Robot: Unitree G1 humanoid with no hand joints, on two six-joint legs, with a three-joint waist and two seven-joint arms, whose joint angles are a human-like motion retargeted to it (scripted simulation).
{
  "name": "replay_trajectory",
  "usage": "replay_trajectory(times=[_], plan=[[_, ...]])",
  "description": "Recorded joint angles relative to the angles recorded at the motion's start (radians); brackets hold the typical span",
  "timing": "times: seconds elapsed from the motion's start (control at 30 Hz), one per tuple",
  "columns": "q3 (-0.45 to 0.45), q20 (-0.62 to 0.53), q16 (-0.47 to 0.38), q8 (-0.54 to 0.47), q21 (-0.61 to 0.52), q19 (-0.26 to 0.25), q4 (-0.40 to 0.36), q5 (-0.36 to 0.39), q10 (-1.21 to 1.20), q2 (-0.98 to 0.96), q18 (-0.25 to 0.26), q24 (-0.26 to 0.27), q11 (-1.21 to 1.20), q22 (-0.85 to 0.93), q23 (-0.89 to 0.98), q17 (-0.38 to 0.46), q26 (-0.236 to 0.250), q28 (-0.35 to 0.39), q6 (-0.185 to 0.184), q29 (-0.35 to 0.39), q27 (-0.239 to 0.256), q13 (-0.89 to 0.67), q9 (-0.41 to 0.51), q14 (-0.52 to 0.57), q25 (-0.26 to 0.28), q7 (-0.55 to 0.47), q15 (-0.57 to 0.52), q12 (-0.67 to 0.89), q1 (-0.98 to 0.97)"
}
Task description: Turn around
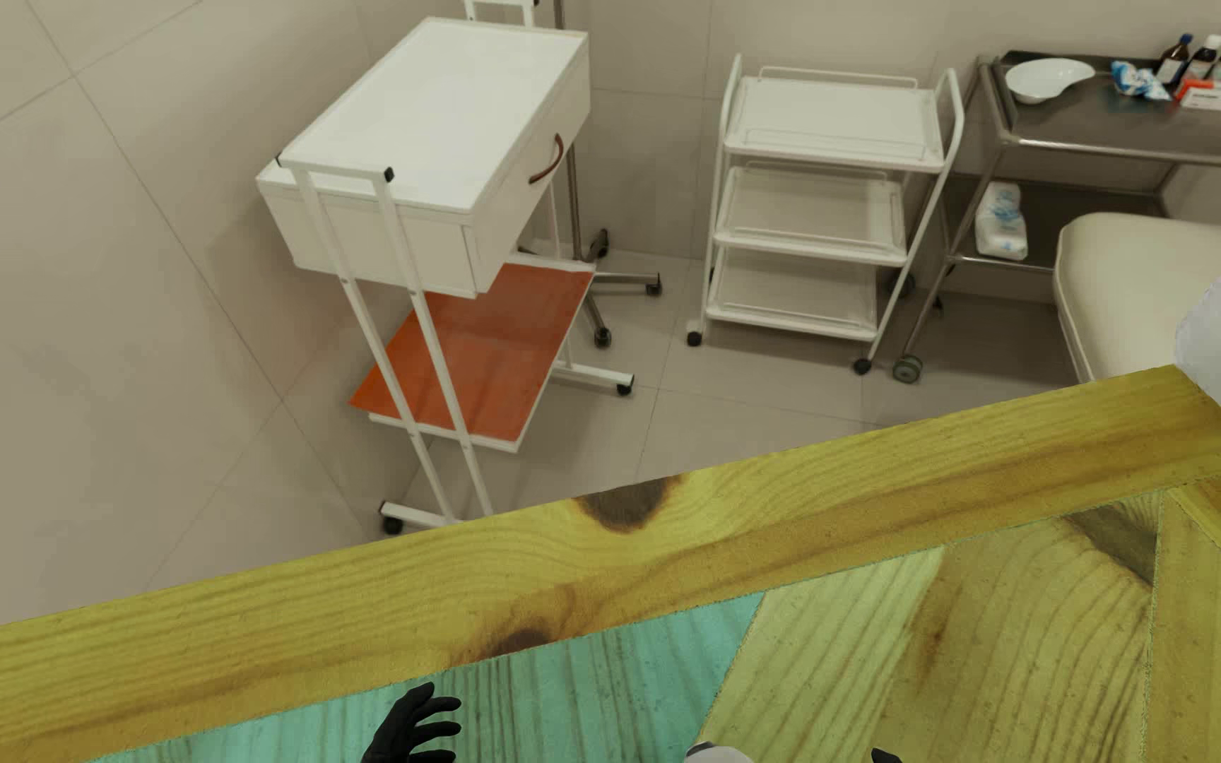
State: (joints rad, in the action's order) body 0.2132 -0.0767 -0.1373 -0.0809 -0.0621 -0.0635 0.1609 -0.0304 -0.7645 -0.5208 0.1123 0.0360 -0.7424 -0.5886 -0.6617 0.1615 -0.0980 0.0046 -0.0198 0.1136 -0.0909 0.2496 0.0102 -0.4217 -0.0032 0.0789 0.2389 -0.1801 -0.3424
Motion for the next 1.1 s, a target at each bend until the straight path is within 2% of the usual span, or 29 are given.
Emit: replay_trajectory(times=[0.1,0.17,0.2,0.23,0.27,0.3,0.33,0.37,0.4,0.43,0.47,0.5,0.53,0.57,0.6,0.63,0.67,0.7,0.77,0.8,0.83,0.87,0.9,0.93,0.97,1.0,1.03,1.07,1.1], plan=[[0.052,0.001,-0.02,-0.008,0.011,0.003,0.014,0.03,0.046,0.023,-0.003,-0.038,0.088,-0.018,0.013,-0.001,0.112,0.025,0.028,-0.039,0.005,0.028,-0.013,-0.004,0.009,0.011,-0.054,0.017,0.038],[0.029,0.005,-0.029,0.047,0.018,0.001,0.021,-0.017,0.014,0.013,-0.009,-0.042,0.058,-0.004,-0.002,0.022,0.18,0.037,0.061,-0.036,-0.003,0.016,0.002,-0.019,0.034,0.035,-0.031,0.019,0.056],[-0.012,-0.015,-0.026,0.046,0.021,0.005,0.029,-0.006,-0.115,0.001,-0.043,-0.039,0.031,0.002,-0.017,0.028,0.198,0.044,0.064,-0.021,-0.004,-0.009,0.026,-0.019,0.036,0.006,-0.04,0.026,0.009],[-0.044,-0.039,-0.027,0.028,-0.002,0.003,0.017,0.013,-0.24,-0.015,-0.095,-0.033,0.016,-0.012,-0.008,0.037,0.199,0.037,0.059,0.005,0.016,-0.013,0.034,0.032,0.029,-0.041,-0.039,0.013,-0.058],[-0.065,-0.035,-0.023,0.005,-0.012,-0.002,-0.012,0.031,-0.304,-0.014,-0.173,-0.024,0.027,-0.017,-0.003,0.038,0.18,0.018,0.048,0.038,0.046,-0.007,0.039,0.073,0.016,-0.094,-0.048,-0.021,-0.09],[-0.056,-0.017,-0.045,-0.022,-0.015,-0.011,-0.046,0.048,-0.237,-0.025,-0.246,-0.015,0.061,-0.032,0.005,0.04,0.153,-0.018,0.029,0.071,0.076,0.011,0.015,0.017,0.009,-0.13,-0.07,-0.085,-0.083],[-0.022,0.023,-0.052,-0.029,-0.011,-0.015,-0.047,0.066,-0.07,-0.019,-0.146,0.003,0.086,-0.096,0.011,0.024,0.124,-0.049,0.003,0.102,0.09,0.031,0.006,-0.093,0.013,-0.149,-0.063,-0.112,-0.001],[0.015,0.04,-0.077,0.007,-0.004,-0.019,-0.059,0.029,0.016,-0.029,-0.019,0.019,-0.004,-0.109,0.025,-0.011,0.082,-0.059,0.031,0.121,0.075,0.035,0.014,-0.074,0.027,-0.113,0.049,-0.108,0.064],[0.0,0.045,-0.084,0.058,-0.004,-0.02,-0.055,0.007,-0.044,-0.036,-0.048,0.022,-0.039,-0.027,0.006,0.004,0.031,-0.054,0.039,0.117,0.053,0.014,0.025,-0.076,0.043,-0.068,0.093,-0.064,0.044],[-0.02,0.018,-0.048,0.047,0.021,0.007,-0.039,0.026,-0.108,-0.04,-0.023,0.004,-0.034,-0.045,0.008,0.02,0.015,-0.041,0.023,0.099,0.046,0.034,0.032,-0.084,0.052,-0.055,0.057,-0.001,0.022],[-0.03,-0.033,-0.031,0.038,0.032,0.037,-0.038,0.022,-0.186,-0.044,-0.072,-0.027,-0.049,-0.038,-0.023,0.012,0.017,-0.026,0.033,0.083,0.046,0.033,0.041,-0.068,0.053,-0.031,0.034,0.018,0.003],[-0.042,-0.057,-0.038,0.02,0.015,0.014,-0.032,0.035,-0.335,-0.043,-0.084,-0.055,-0.035,-0.046,-0.034,0.017,0.033,-0.025,0.035,0.072,0.042,0.025,0.045,0.029,0.047,-0.038,-0.019,0.023,-0.073],[-0.046,-0.051,-0.048,-0.002,0.006,0.01,-0.051,0.053,-0.424,-0.034,-0.125,-0.065,-0.008,-0.027,-0.056,0.022,0.046,-0.031,0.027,0.071,0.055,0.007,0.047,0.145,0.034,-0.072,-0.04,0.004,-0.135],[-0.036,-0.016,-0.062,-0.018,0.016,0.007,-0.07,0.077,-0.378,-0.036,-0.152,-0.061,0.035,-0.021,-0.045,0.017,0.067,-0.048,0.001,0.074,0.076,0.017,0.026,0.119,0.026,-0.122,-0.069,-0.035,-0.167],[-0.001,0.041,-0.081,-0.029,-0.01,-0.004,-0.073,0.108,-0.147,-0.031,-0.203,-0.042,0.086,-0.071,-0.003,0.017,0.099,-0.065,-0.034,0.078,0.084,0.027,0.009,-0.063,0.03,-0.155,-0.097,-0.071,-0.127],[0.035,0.076,-0.104,0.008,-0.026,-0.022,-0.06,0.062,-0.069,-0.046,-0.03,-0.016,0.036,-0.112,0.018,0.001,0.122,-0.061,-0.011,0.075,0.08,0.023,0.003,-0.022,0.04,-0.106,0.008,-0.096,-0.071],[0.05,0.079,-0.114,0.068,-0.003,-0.042,-0.051,0.012,-0.038,-0.079,-0.057,-0.002,-0.104,-0.083,0.045,0.004,0.126,-0.05,0.011,0.061,0.074,0.025,-0.004,-0.014,0.045,-0.051,0.127,-0.099,-0.041],[0.049,0.065,-0.119,0.1,0.025,-0.064,-0.036,-0.005,-0.023,-0.084,-0.056,-0.006,-0.205,-0.053,0.053,0.019,0.132,-0.045,0.025,0.036,0.078,0.035,-0.019,-0.015,0.041,-0.019,0.198,-0.099,-0.023],[0.0,0.017,-0.055,0.106,0.029,-0.104,-0.01,-0.035,-0.081,-0.004,-0.053,-0.043,-0.186,0.009,0.014,0.041,0.143,-0.04,0.071,-0.006,0.058,0.001,-0.024,-0.044,0.016,0.044,0.212,-0.076,-0.005],[-0.056,-0.011,-0.011,0.107,0.024,-0.083,0.005,-0.028,-0.185,0.017,-0.061,-0.066,-0.119,0.012,-0.007,0.056,0.148,-0.056,0.071,-0.014,0.062,0.001,-0.012,-0.056,0.013,0.023,0.107,-0.056,-0.038],[-0.086,-0.072,-0.031,0.092,0.026,0.014,-0.012,-0.01,-0.26,0.012,-0.043,-0.082,-0.125,-0.007,-0.02,0.053,0.142,-0.076,0.073,-0.007,0.074,0.01,-0.005,-0.027,0.018,-0.025,0.104,-0.042,-0.07],[-0.083,-0.052,-0.04,0.066,0.012,0.047,-0.037,0.023,-0.295,-0.006,-0.1,-0.084,-0.107,-0.036,-0.019,0.052,0.134,-0.099,0.054,0.01,0.078,0.009,-0.019,-0.008,0.027,-0.087,0.083,-0.068,-0.104],[-0.041,-0.009,-0.055,0.041,0.013,0.001,-0.057,0.059,-0.171,-0.006,-0.182,-0.066,-0.064,-0.081,0.006,0.042,0.118,-0.113,0.017,0.03,0.078,0.012,-0.027,-0.099,0.037,-0.154,0.067,-0.104,-0.064],[0.014,0.047,-0.081,0.045,0.029,-0.018,-0.043,0.035,-0.084,-0.008,-0.001,-0.039,-0.107,-0.101,0.013,0.001,0.084,-0.106,0.033,0.047,0.072,0.01,-0.026,-0.082,0.04,-0.115,0.149,-0.112,-0.012],[0.031,0.053,-0.099,0.073,0.031,-0.037,-0.026,0.006,-0.051,-0.01,-0.015,-0.014,-0.181,-0.078,0.031,-0.017,0.046,-0.082,0.047,0.051,0.049,0.007,-0.018,-0.071,0.038,-0.059,0.204,-0.099,0.022],[0.031,0.039,-0.089,0.1,0.013,-0.057,-0.013,-0.016,-0.041,0.002,-0.011,-0.002,-0.214,-0.067,0.048,0.004,0.021,-0.053,0.047,0.038,0.037,0.029,-0.02,-0.074,0.031,-0.033,0.232,-0.066,0.034],[0.001,0.001,-0.044,0.111,0.025,-0.072,-0.003,-0.044,-0.083,0.028,-0.008,-0.009,-0.188,-0.056,0.02,0.033,0.012,-0.024,0.054,0.019,0.032,0.029,-0.008,-0.077,0.018,-0.006,0.223,-0.018,0.034],[-0.032,-0.052,-0.019,0.109,0.056,-0.056,0.006,-0.056,-0.209,0.04,-0.045,-0.02,-0.162,-0.02,-0.037,0.034,0.009,-0.006,0.071,0.008,0.035,0.002,0.017,-0.036,0.005,0.005,0.166,0.026,-0.01],[-0.064,-0.065,0.009,0.091,0.049,0.056,0.002,-0.024,-0.365,0.017,-0.102,-0.03,-0.157,0.025,-0.07,0.066,0.023,-0.009,0.056,0.009,0.059,0.001,0.016,0.084,-0.002,-0.039,0.153,0.015,-0.115]])
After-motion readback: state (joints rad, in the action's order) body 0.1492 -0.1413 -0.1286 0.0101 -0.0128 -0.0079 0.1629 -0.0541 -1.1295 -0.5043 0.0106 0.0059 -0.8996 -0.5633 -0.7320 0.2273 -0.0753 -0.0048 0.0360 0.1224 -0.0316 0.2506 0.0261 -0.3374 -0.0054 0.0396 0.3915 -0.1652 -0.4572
